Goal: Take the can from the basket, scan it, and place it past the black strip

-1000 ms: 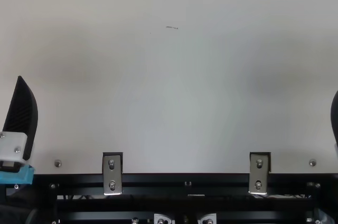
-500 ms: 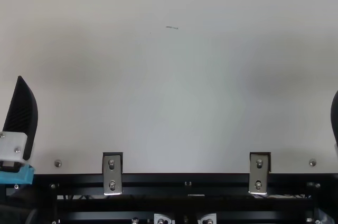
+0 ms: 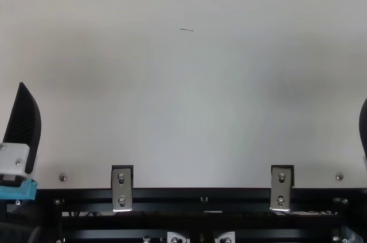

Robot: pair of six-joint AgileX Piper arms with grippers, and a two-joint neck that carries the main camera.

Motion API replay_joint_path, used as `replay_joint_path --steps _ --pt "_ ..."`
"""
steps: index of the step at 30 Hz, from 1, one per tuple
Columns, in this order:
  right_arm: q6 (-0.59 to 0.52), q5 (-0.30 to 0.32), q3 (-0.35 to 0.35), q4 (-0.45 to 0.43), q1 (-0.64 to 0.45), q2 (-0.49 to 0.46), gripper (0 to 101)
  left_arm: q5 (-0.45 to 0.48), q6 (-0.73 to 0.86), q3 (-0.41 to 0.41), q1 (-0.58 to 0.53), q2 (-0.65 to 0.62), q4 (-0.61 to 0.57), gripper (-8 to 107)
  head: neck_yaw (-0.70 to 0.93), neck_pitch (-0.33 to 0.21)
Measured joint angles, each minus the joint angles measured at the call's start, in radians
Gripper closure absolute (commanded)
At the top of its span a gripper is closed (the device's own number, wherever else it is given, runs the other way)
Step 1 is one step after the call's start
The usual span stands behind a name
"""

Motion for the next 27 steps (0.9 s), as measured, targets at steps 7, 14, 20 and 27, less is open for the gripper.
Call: replay_joint_path --steps 7,14,20,27 --pt "0.0 0.0 0.0 0.0 0.0 0.0 0 0.004 -0.011 -0.017 0.009 0.012 -0.002 9 0.0 0.0" --pt "0.0 0.0 0.0 0.0 0.0 0.0 0 -0.016 -0.072 -0.111 0.068 0.12 0.039 9 0.0 0.0" --pt "0.0 0.0 0.0 0.0 0.0 0.0 0 -0.037 -0.139 -0.206 0.14 0.242 0.103 9 0.0 0.0" --pt "0.0 0.0 0.0 0.0 0.0 0.0 0 -0.061 -0.166 -0.307 0.23 0.389 0.146 9 0.0 0.0"
